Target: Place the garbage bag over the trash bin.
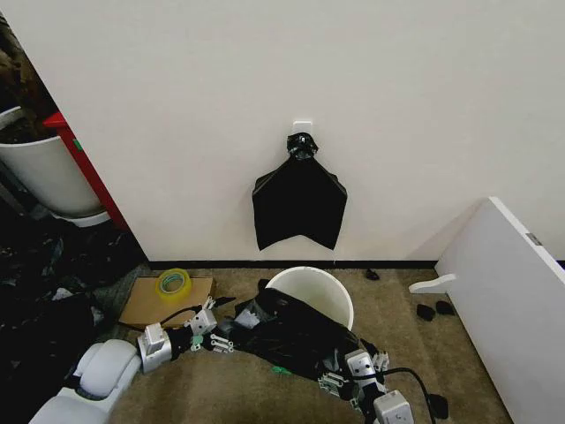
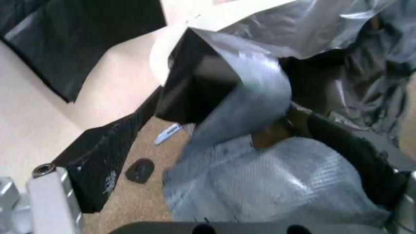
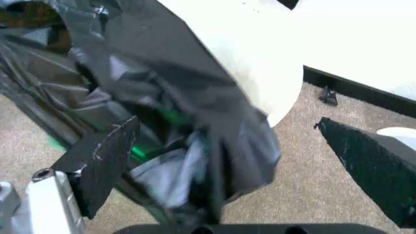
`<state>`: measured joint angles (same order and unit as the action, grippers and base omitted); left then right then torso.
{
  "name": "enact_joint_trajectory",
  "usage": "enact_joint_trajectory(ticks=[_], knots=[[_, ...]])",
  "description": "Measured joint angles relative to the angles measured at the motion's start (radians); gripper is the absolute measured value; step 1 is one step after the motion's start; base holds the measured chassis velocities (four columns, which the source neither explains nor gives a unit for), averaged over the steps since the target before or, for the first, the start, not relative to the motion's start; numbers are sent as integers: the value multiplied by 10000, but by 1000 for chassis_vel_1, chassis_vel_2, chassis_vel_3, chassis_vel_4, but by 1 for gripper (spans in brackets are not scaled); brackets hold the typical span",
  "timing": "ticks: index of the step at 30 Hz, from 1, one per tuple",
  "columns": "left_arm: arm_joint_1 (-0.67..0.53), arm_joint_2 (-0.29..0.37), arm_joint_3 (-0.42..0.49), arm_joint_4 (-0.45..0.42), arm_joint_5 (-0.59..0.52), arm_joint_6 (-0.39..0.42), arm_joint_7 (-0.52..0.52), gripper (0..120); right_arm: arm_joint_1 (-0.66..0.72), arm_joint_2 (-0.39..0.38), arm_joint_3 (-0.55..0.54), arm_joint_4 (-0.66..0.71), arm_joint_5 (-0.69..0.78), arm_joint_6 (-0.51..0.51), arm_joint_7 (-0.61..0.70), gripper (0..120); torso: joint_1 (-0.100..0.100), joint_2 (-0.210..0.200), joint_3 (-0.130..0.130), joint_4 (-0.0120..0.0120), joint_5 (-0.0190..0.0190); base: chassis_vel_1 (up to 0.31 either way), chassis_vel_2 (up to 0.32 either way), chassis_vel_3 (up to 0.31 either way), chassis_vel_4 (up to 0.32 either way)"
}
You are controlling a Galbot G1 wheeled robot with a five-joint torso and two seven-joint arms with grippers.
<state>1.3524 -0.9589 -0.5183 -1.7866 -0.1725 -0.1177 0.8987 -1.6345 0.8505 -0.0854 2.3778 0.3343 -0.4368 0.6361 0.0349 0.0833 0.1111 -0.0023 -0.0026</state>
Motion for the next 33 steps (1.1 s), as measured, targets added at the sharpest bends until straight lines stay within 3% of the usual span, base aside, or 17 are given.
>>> enact_joint_trajectory(ticks=[7,16,21,33], knots=[[-35,6,-244,157,-35,-281,495,100,159,-10,31,-60,89,0,-5,100,0,0,0,0,0,0,0,0,0],[-67,-635,279,593,-508,-436,511,100,725,325,84,-1035,236,29,-282,100,0,0,0,0,-1,0,0,0,0],[-168,-638,230,743,-524,-424,625,100,940,489,213,-1617,-21,190,-480,100,0,0,0,0,1,0,0,0,0],[-447,-309,-614,1328,-1288,-689,2708,100,1168,757,385,-2117,-91,239,-660,100,0,0,1,0,0,0,0,0,0]])
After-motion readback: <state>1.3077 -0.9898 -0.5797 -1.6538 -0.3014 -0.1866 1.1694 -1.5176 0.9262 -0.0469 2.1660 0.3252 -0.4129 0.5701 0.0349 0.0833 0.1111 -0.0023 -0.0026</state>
